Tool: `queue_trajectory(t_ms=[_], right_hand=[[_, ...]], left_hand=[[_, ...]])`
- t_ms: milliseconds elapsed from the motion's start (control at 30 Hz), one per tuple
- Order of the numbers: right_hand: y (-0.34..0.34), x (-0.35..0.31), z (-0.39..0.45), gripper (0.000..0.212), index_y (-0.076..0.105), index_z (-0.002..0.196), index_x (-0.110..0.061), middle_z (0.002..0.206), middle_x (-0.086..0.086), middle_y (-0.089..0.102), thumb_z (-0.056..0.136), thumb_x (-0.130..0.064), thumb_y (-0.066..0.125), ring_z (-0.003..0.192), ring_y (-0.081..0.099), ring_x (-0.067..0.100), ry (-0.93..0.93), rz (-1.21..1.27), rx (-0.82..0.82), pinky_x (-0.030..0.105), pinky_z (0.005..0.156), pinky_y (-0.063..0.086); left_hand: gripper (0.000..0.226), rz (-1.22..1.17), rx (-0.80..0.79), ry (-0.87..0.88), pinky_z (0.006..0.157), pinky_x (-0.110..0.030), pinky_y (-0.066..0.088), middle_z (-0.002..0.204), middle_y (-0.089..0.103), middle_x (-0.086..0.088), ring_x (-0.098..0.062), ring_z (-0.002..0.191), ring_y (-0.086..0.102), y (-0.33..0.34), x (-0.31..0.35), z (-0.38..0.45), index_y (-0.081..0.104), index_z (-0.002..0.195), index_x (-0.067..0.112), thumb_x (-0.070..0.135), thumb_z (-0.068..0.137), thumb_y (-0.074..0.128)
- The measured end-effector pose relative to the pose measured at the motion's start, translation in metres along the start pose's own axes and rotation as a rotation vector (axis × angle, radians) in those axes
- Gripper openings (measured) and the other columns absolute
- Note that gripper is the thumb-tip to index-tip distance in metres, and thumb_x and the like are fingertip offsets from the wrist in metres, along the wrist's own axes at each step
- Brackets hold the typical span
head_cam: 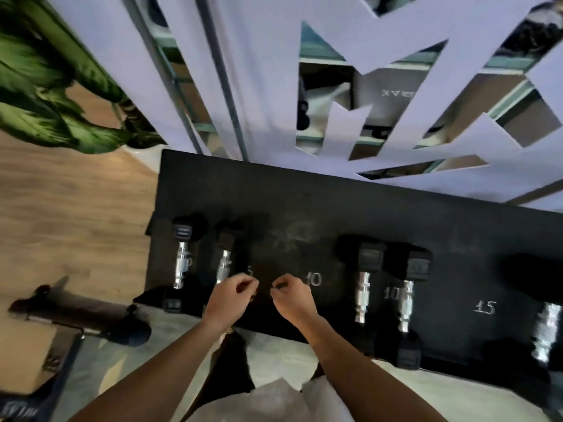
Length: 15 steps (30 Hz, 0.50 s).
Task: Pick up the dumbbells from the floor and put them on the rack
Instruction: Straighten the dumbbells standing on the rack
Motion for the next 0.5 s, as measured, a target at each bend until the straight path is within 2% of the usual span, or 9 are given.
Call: queue_trajectory(t_ms=[133,200,267,333,400,500], right_hand=[[0.073,-0.044,0.006,0.038,0.065,0.129,-0.020,0.114,0.000,0.073,0.094,-0.034,0.066,0.102,0.069,0.016,0.061,0.052,-0.053,0.024,0.084,0.052],[0.100,-0.062,0.009,0.046,0.056,0.135,-0.020,0.104,-0.004,0.072,0.094,-0.038,0.067,0.093,0.068,0.011,0.084,0.105,-0.035,0.020,0.074,0.048],[0.116,-0.075,0.010,0.053,0.050,0.136,-0.020,0.097,-0.007,0.069,0.093,-0.043,0.069,0.084,0.065,0.007,0.139,0.196,0.017,0.020,0.068,0.049],[0.126,-0.079,0.015,0.062,0.044,0.138,-0.018,0.109,0.000,0.070,0.090,-0.047,0.071,0.093,0.069,0.016,0.206,0.288,0.086,0.031,0.081,0.057],[0.132,-0.078,0.022,0.069,0.037,0.144,-0.020,0.118,0.004,0.069,0.090,-0.045,0.071,0.102,0.070,0.022,0.230,0.355,0.133,0.040,0.094,0.058],[0.139,-0.078,0.034,0.069,0.034,0.150,-0.030,0.125,0.001,0.065,0.091,-0.042,0.070,0.110,0.068,0.024,0.244,0.408,0.136,0.045,0.100,0.057]], left_hand=[[0.013,0.064,0.146,0.077,0.075,-0.027,0.054,0.076,0.073,0.010,-0.002,0.076,0.068,-0.075,-0.057,0.004,0.074,0.086,0.024,0.034,0.093,0.069],[0.009,0.055,0.257,0.091,0.074,-0.027,0.052,0.078,0.071,0.012,-0.002,0.078,0.067,-0.110,-0.078,0.008,0.072,0.089,0.023,0.032,0.091,0.072],[0.018,0.033,0.304,0.072,0.071,-0.026,0.050,0.086,0.069,0.009,-0.008,0.081,0.066,-0.136,-0.090,0.016,0.068,0.102,0.021,0.032,0.089,0.074],[0.041,0.008,0.241,0.004,0.070,-0.025,0.046,0.099,0.066,0.004,-0.011,0.087,0.064,-0.153,-0.095,0.030,0.059,0.120,0.022,0.038,0.086,0.076],[0.057,-0.001,0.116,-0.062,0.075,-0.028,0.046,0.113,0.063,0.002,-0.013,0.095,0.062,-0.158,-0.097,0.046,0.050,0.136,0.027,0.045,0.086,0.073],[0.062,-0.001,-0.059,-0.089,0.085,-0.030,0.045,0.124,0.060,0.004,-0.015,0.106,0.058,-0.154,-0.098,0.065,0.042,0.146,0.032,0.050,0.091,0.065]])
Point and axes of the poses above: each hand's wrist, its own z-axis towards the middle knuckle, its own y-axis out of the palm, x = y × z, the point moved 2 cm from there along z, towards the middle knuckle
